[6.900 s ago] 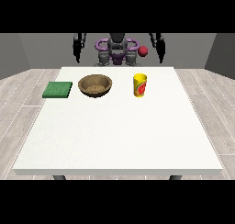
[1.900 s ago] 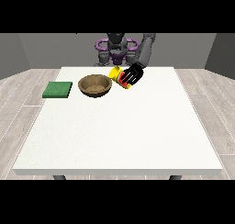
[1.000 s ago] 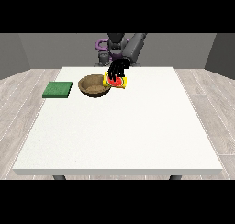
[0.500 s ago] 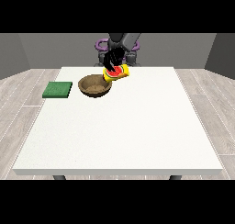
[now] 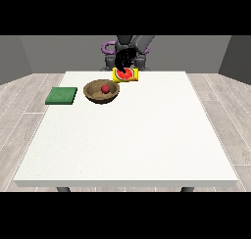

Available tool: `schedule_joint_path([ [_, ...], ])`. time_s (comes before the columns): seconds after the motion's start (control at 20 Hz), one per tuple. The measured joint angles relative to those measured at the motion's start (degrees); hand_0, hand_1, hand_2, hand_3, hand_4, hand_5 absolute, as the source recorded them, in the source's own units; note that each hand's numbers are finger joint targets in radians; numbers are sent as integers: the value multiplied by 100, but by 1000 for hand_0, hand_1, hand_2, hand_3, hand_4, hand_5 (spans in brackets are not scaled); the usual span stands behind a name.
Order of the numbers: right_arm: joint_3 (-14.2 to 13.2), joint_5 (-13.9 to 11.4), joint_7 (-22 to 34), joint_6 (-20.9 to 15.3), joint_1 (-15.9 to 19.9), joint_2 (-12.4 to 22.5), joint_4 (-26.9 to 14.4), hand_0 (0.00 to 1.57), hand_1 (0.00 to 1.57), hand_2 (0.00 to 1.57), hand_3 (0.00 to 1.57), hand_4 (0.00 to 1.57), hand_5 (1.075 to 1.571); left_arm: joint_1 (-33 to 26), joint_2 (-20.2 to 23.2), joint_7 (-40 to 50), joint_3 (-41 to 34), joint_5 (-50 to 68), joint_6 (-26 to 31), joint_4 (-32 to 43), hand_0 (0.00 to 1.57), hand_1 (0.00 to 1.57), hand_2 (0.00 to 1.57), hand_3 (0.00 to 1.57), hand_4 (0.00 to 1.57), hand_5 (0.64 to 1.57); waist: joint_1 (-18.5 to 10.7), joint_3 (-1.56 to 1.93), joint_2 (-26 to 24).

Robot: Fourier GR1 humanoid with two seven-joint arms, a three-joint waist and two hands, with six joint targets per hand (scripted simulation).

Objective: Pick the cup and pour the ball into the bowl, then pick the bowl and place it on the pad

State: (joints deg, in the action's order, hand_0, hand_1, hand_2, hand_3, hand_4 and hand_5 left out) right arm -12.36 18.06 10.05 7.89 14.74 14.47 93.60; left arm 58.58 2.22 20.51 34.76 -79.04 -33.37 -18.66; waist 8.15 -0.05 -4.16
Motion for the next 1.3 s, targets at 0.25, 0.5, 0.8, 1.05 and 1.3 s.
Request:
schedule_joint_path([
  [0.25, -92, 41, -8, 68, -200, 86, 118, 0, 0, 0, 0, 382, 1565, -278, 453, -696, -1192, 1392, -569, -597, 1241, 1241, 1571, 1571, 765, 1568, -187, -16, 7],
  [0.5, -143, 85, -93, 54, -290, 75, 501, 0, 0, 0, 0, 392, 1565, -1119, 769, -1943, -2137, 2812, -1161, -1240, 1517, 1517, 1571, 1571, 1204, 1567, -198, -32, 403],
  [0.8, -158, 143, -27, -39, -368, 40, 1035, 0, 0, 0, 0, 444, 1565, -2044, 837, -3739, -3055, 4641, -1062, -2135, 1419, 1419, 1571, 1571, 1382, 1502, -297, -53, 825],
  [1.05, -159, 124, -47, -161, -373, -63, 1105, 0, 0, 0, 0, 501, 1566, -2079, 185, -4374, -3807, 6414, 43, -2895, 811, 811, 873, 348, 476, 1566, -558, -107, 978],
  [1.3, -70, -62, -40, -459, -345, -243, 1326, 0, 0, 0, 0, 488, 1566, -2163, 215, -5200, -4551, 7980, 1724, -3358, 180, 180, 0, 0, 0, 1562, -973, -77, 1363],
])
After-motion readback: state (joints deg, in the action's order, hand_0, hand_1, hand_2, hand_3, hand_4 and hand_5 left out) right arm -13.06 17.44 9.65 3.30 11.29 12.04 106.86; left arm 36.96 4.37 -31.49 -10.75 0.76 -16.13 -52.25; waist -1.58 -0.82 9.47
